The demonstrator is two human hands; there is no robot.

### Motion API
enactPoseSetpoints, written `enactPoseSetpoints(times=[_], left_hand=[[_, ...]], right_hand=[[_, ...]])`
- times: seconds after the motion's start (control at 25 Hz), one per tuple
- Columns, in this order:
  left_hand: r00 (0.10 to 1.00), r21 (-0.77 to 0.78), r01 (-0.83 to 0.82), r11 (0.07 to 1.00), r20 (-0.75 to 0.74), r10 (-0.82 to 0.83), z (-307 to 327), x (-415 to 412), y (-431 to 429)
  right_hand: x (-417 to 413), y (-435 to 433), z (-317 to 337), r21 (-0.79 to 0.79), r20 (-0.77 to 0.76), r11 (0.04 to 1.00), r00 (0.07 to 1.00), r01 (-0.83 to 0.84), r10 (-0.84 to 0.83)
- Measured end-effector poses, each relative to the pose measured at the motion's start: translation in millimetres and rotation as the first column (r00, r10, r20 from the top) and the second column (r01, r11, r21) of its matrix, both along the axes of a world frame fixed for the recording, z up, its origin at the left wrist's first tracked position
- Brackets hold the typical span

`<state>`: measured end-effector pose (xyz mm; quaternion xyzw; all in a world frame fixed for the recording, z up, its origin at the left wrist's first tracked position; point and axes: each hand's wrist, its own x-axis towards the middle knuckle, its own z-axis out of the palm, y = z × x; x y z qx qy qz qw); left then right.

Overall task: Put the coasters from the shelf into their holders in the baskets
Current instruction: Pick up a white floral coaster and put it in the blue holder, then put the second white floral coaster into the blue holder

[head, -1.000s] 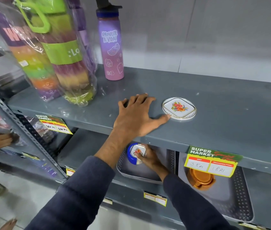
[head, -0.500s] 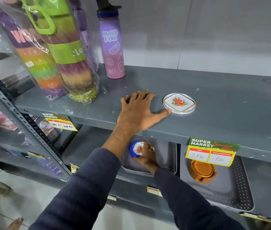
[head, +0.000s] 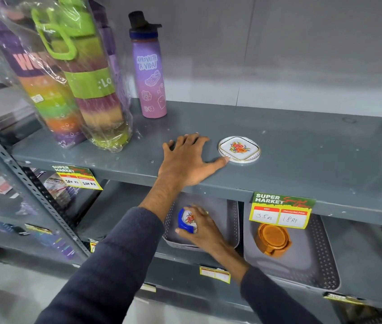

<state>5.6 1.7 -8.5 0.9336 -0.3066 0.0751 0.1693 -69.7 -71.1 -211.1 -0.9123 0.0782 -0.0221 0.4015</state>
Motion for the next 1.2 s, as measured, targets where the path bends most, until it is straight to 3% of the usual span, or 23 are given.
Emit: enactPoseSetpoints(times=[0.08,0.2,0.28,0.32,0.44,0.56,0.64,0.72,0.84,1.2], left_hand=[[1.000,-0.001,-0.003,1.000,0.001,0.003,-2.3,0.7,0.5],[1.000,-0.015,0.003,1.000,-0.001,-0.003,-3.0,3.0,0.2],[1.000,0.023,0.017,1.000,-0.022,-0.017,-1.9,3.5,0.7],[0.999,0.042,0.021,0.999,-0.028,-0.020,-1.4,2.2,1.1],[1.000,0.009,0.004,1.000,0.006,-0.004,-0.7,-1.4,1.1],[1.000,-0.026,-0.005,1.000,0.002,0.005,-2.7,-1.4,0.1],[1.000,-0.022,-0.013,1.000,-0.019,0.012,-3.7,-0.2,0.1],[1.000,-0.013,-0.009,1.000,-0.019,0.009,-4.3,1.6,0.2],[1.000,0.002,-0.004,1.000,-0.015,0.004,-4.6,2.7,0.2],[1.000,0.023,-0.005,1.000,-0.015,0.005,-2.7,1.2,0.8]], right_hand=[[-46.3,11.9,54.7,0.055,0.289,0.997,0.956,-0.057,0.039],[-96.1,13.7,158.5,0.064,0.711,0.996,0.703,-0.063,-0.001],[-99.7,0.2,216.8,0.060,0.831,0.998,0.552,0.029,-0.066],[-91.2,-10.5,235.5,0.089,0.839,0.991,0.529,0.097,-0.127],[-47.3,-45.5,258.3,0.127,0.728,0.954,0.628,0.270,-0.275],[-16.4,-69.5,242.9,-0.042,0.472,0.943,0.839,0.330,-0.272],[-9.1,-75.6,228.9,-0.163,0.271,0.912,0.906,0.376,-0.325],[-8.2,-77.8,220.2,-0.174,0.169,0.893,0.906,0.415,-0.388],[-7.5,-80.4,220.1,-0.156,0.158,0.897,0.907,0.414,-0.391],[-14.9,-101.4,229.1,-0.220,0.060,0.946,0.971,0.239,-0.231]])
